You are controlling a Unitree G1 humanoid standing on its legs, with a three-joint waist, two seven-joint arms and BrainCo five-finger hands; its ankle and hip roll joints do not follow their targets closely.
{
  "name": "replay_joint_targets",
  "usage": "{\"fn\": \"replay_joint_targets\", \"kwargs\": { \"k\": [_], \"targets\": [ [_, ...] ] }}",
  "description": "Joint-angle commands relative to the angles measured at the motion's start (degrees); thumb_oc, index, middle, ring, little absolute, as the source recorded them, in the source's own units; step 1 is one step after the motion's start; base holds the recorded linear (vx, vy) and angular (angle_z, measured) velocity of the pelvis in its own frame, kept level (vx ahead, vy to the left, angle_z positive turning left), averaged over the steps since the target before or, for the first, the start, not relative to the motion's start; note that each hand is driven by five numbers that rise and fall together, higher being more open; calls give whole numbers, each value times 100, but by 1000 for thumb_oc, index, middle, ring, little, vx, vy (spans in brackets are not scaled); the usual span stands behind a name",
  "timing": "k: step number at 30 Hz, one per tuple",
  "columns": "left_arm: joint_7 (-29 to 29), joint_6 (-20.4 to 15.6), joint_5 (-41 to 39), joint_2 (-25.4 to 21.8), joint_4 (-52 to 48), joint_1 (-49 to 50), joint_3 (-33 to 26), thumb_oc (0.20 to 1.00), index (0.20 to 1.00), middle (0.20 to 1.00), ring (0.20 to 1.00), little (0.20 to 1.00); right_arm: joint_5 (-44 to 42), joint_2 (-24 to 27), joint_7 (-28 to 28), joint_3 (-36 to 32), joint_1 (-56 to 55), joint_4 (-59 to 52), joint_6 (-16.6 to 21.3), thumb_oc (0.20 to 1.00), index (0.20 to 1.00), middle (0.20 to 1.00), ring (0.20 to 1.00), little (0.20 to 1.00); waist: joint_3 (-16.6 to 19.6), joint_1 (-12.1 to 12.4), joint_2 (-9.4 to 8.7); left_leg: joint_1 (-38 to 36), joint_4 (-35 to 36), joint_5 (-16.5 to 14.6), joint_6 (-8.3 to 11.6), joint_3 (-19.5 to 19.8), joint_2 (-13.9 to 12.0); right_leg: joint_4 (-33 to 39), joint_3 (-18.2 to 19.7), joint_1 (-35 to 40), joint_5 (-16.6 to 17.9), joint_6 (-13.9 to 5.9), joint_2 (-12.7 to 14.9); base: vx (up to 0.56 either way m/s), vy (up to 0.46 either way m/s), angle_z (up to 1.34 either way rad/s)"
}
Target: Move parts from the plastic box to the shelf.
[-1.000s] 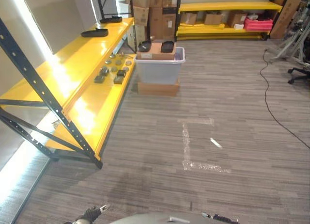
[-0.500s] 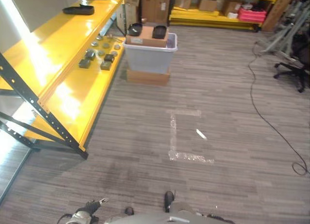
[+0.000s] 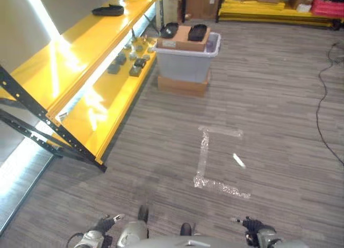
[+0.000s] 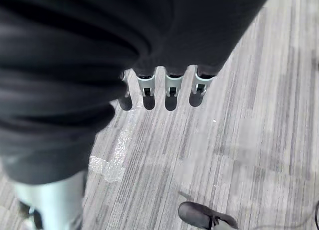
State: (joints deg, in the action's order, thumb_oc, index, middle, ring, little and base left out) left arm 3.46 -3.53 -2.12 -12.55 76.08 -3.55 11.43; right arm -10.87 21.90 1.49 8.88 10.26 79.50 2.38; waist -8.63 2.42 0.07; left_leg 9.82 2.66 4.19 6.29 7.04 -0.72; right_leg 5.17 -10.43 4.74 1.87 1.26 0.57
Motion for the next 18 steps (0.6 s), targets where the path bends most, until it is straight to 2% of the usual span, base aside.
{"fn": "replay_joint_targets", "kwargs": {
  "k": [1, 3, 6, 8, 9, 10, 11, 13, 15, 17, 18],
  "targets": [
    [47, -26, 208, -170, 403, -32, 80, 1000, 1000, 1000, 1000, 1000, 81, -83, 63, 27, -79, 14, 99, 1000, 1000, 1000, 1000, 1000, 12, 146, -13, 88, -275, 69, -297, 26, 196, -163, 299, 308, -593, -535, 163, 458, 137, -50],
    [0, 10, 332, -149, 512, 51, 81, 1000, 1000, 1000, 1000, 1000, 89, -165, 22, 49, -52, 7, 88, 1000, 1000, 1000, 1000, 1000, 74, 213, -34, 128, -318, 169, -305, -92, 160, -205, 403, 444, -734, -546, 140, 246, 103, -60],
    [-14, 36, 393, -144, 565, 88, 58, 1000, 1000, 1000, 1000, 1000, 111, -266, -12, 42, -111, 55, 72, 1000, 1000, 1000, 1000, 1000, 186, 254, -88, 18, -441, 111, -390, -131, 179, -321, 408, 569, -846, -593, 216, 244, 141, -34],
    [-27, 57, 415, -151, 555, 78, 45, 1000, 1000, 1000, 1000, 1000, 138, -406, -64, 50, -210, 101, 46, 1000, 1000, 1000, 1000, 1000, 314, 278, -181, -109, -509, -13, -521, -109, 240, -873, 431, 501, -922, -712, 315, 345, 259, -22],
    [-52, 47, 412, -207, 520, 24, 32, 1000, 1000, 1000, 1000, 1000, 101, -549, -105, -4, -296, 130, 35, 1000, 1000, 1000, 1000, 1000, 332, 223, -221, -383, -467, -173, -664, -196, 233, -1802, 457, 134, -707, -949, 412, 249, 215, -17],
    [-52, 47, 412, -208, 520, 24, 32, 1000, 1000, 1000, 1000, 1000, 101, -550, -104, -5, -296, 129, 35, 1000, 1000, 1000, 1000, 1000, 333, 231, -227, -382, -468, -174, -667, -206, 237, -1826, 468, 119, -720, -952, 419, 206, 244, -25],
    [-10, 49, 386, -263, 428, -75, 60, 1000, 1000, 1000, 1000, 1000, 45, -614, -116, -32, -302, 125, 18, 1000, 1000, 1000, 1000, 1000, 239, 139, -229, -456, -510, -221, -726, -241, 226, -2432, 513, -112, -385, -1097, 431, 68, 150, -30],
    [-4, 65, 364, -326, 323, -216, 120, 1000, 1000, 1000, 1000, 1000, 125, -671, -139, 31, -314, 156, -21, 1000, 1000, 1000, 1000, 1000, 115, 87, -169, -663, -512, -299, -784, -206, 169, -3031, 404, -536, -252, -1172, 440, 146, 176, -12],
    [-7, 67, 387, -359, 264, -359, 228, 1000, 1000, 1000, 1000, 1000, 224, -698, -128, 91, -328, 162, -52, 1000, 1000, 1000, 1000, 1000, 100, 63, -151, -876, -427, -406, -804, -217, 130, -2789, -26, -681, -177, -1090, 708, 249, 101, 10],
    [15, 31, 458, -411, 187, -537, 349, 1000, 1000, 1000, 1000, 1000, 208, -703, -134, 95, -340, 124, -63, 1000, 1000, 1000, 1000, 1000, 114, -11, -158, -1063, -295, -503, -748, -256, 76, -1973, -248, -728, -215, -999, 822, 280, 13, 5],
    [42, 16, 454, -436, 146, -601, 377, 1000, 1000, 1000, 1000, 1000, 187, -705, -116, 94, -340, 105, -59, 1000, 1000, 1000, 1000, 1000, 101, -49, -186, -1149, -233, -558, -726, -254, 83, -1547, -268, -754, -129, -986, 817, 399, -43, -6]
  ]
}}
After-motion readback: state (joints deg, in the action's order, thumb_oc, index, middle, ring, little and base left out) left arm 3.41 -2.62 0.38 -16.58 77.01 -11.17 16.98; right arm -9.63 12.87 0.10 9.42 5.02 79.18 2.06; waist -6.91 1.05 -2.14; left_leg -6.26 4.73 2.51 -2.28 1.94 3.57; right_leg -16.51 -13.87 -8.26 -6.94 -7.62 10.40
